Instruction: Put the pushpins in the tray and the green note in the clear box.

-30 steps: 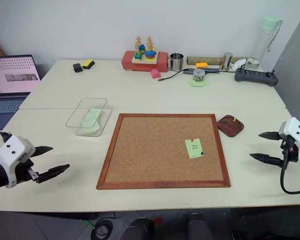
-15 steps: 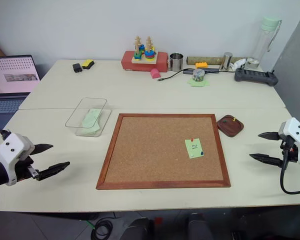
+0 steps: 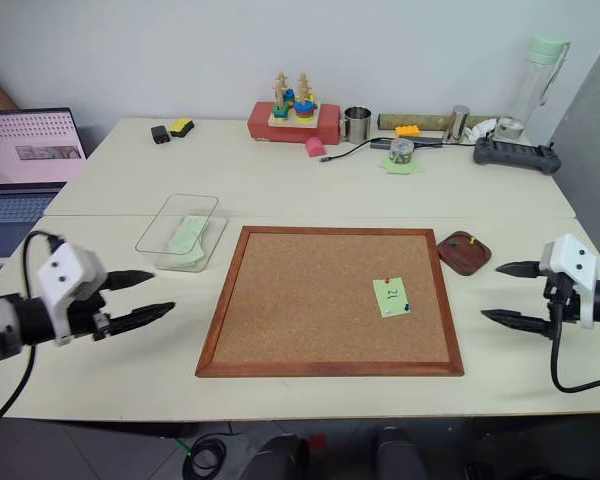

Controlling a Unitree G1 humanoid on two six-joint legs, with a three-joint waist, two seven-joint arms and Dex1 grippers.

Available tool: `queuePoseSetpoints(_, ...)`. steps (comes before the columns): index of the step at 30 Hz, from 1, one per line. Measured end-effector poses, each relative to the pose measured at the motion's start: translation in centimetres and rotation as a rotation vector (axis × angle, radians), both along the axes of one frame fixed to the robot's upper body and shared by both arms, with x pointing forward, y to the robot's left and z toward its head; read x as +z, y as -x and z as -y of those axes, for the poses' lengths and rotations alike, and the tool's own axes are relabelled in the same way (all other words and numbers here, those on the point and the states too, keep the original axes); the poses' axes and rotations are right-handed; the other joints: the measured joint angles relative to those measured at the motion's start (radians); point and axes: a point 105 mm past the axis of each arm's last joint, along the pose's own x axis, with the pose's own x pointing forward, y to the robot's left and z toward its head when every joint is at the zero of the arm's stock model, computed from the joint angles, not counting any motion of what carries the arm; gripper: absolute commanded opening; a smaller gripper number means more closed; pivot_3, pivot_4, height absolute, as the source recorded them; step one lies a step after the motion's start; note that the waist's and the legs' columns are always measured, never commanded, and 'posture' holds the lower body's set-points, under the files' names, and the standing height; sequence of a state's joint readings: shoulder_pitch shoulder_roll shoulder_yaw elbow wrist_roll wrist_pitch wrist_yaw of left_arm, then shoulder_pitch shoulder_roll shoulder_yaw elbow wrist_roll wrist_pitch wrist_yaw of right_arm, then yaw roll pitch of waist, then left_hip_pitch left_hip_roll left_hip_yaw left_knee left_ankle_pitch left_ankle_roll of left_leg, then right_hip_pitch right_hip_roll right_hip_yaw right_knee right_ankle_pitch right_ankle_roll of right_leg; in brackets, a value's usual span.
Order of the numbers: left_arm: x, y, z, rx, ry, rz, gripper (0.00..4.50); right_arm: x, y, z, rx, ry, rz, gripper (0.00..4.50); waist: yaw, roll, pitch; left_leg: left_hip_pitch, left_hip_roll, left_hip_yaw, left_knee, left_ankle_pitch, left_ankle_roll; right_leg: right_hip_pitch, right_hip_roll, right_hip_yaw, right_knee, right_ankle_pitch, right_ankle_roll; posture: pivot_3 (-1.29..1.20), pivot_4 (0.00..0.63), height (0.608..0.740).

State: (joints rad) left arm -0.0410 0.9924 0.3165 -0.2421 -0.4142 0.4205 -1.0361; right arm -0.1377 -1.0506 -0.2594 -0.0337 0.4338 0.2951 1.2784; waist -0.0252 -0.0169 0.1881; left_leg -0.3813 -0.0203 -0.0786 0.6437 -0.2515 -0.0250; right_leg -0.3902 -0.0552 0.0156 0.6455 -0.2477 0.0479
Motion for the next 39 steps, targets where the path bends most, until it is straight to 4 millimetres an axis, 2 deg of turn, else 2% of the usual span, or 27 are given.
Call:
queuePoseSetpoints(4,0.0,-1.0,4.8,-0.165,0.044,0.014,1.60,0.6,0.6,-2.3,0.037,-0.056,0.014,4.50,0.002,0.000,0.000,-0.001,-0.001,0.000,0.001,0.000,0.000,0.000,0.000,0.000,0.000,0.000,0.001,0.00,0.150,0.740)
queuePoseSetpoints(9,-1.5,-1.5,8.6,-0.301,0.083,-0.028,0.64,0.4,0.9,-3.7,0.036,-0.082,0.007,4.50,-0.001,0.000,0.000,-0.001,-0.001,0.001,0.001,0.000,0.000,0.000,0.001,0.000,0.001,0.000,0.001,0.00,0.150,0.740)
queuePoseSetpoints(12,-2.9,-2.0,11.0,-0.380,0.100,-0.056,0.04,0.2,0.5,-5.3,0.053,-0.105,0.028,4.50,-0.002,0.000,0.000,0.000,-0.002,0.002,0.002,0.000,0.000,0.001,0.001,0.000,0.001,-0.002,0.006,0.00,0.150,0.740)
queuePoseSetpoints(15,-4.6,-2.0,13.2,-0.442,0.110,-0.081,0.04,-0.1,0.0,-6.9,0.080,-0.115,0.039,4.50,-0.002,-0.001,0.000,-0.001,-0.001,0.002,0.002,0.000,0.000,0.000,0.001,0.001,0.001,-0.001,0.006,0.00,0.150,0.740)
queuePoseSetpoints(20,-6.4,-3.1,14.7,-0.457,0.134,-0.080,0.04,-0.5,-0.8,-8.0,0.095,-0.102,0.044,4.50,0.001,-0.001,0.000,-0.001,-0.002,0.000,0.002,0.000,0.000,0.001,0.001,0.000,0.000,0.001,0.002,0.00,0.150,0.740)
queuePoseSetpoints(26,-9.0,-3.7,15.8,-0.461,0.130,-0.100,0.04,-1.4,-3.7,-9.5,0.098,-0.093,0.031,4.50,-0.005,-0.001,0.000,0.000,-0.002,0.001,0.002,0.000,0.000,0.001,0.002,0.000,0.001,0.001,0.002,0.00,0.150,0.740)
queuePoseSetpoints(29,-9.1,-3.8,15.9,-0.470,0.126,-0.083,0.04,-2.1,-5.3,-10.4,0.102,-0.086,0.031,4.50,-0.004,0.000,0.000,0.000,-0.002,0.000,0.002,0.000,0.000,0.001,0.002,0.000,0.001,0.001,0.002,0.00,0.150,0.740)
queuePoseSetpoints(35,-9.2,-3.9,15.8,-0.469,0.124,-0.075,0.04,-3.6,-8.6,-10.7,0.063,-0.054,0.033,4.50,-0.004,-0.001,-0.001,0.001,-0.002,0.001,0.002,0.000,0.000,0.001,0.001,0.000,0.002,0.002,0.002,0.00,0.150,0.740)
queuePoseSetpoints(39,-9.3,-3.8,15.8,-0.468,0.126,-0.075,0.04,-5.2,-9.2,-10.4,0.054,-0.038,0.009,4.50,-0.004,-0.001,-0.001,0.000,-0.002,0.000,0.002,0.000,0.000,0.001,0.001,0.000,0.002,0.002,0.002,0.00,0.150,0.740)
